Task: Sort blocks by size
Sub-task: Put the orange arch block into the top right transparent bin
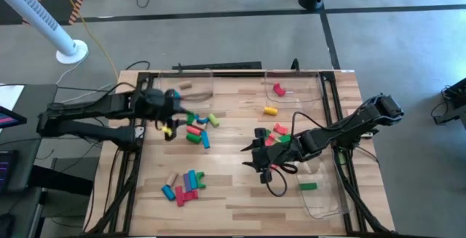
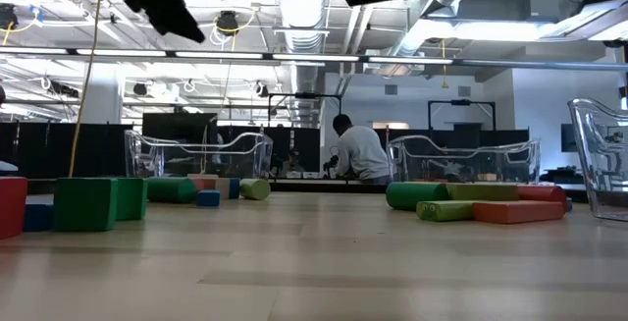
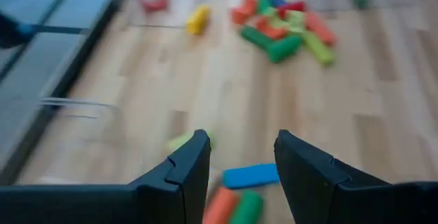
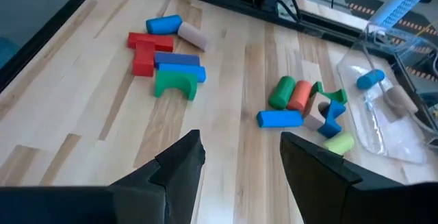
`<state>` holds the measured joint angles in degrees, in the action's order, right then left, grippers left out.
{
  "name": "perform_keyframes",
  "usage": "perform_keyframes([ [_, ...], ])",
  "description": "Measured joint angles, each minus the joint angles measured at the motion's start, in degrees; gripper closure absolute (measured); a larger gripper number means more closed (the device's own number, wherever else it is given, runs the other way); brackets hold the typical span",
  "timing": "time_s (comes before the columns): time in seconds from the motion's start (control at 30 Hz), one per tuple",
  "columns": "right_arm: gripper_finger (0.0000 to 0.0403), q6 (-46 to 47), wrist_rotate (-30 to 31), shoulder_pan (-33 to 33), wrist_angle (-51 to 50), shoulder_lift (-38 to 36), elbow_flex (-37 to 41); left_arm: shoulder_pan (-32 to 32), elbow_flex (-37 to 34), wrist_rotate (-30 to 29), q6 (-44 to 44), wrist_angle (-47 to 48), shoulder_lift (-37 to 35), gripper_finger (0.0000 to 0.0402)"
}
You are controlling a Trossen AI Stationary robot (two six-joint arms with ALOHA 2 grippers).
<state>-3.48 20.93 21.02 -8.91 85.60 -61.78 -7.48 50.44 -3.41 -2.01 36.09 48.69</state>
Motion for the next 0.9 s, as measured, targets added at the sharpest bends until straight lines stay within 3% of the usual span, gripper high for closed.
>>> perform_keyframes([
  [0.47, 0.0173, 3.37, -0.01, 0.00, -1.42, 0.00, 0.00, 21.08, -9.24, -7.89, 7.98, -4.80, -1.86, 0.0246],
  [0.63, 0.0173, 3.67, -0.04, 0.55, -1.27, 0.00, 0.00, 26.60, -12.17, -8.01, 8.29, -10.90, -1.89, 0.0246],
  [0.9, 0.0173, 2.22, -2.23, 2.86, 4.01, 0.00, 0.99, 32.14, -12.45, -10.15, 9.41, -11.38, -1.56, 0.0246],
])
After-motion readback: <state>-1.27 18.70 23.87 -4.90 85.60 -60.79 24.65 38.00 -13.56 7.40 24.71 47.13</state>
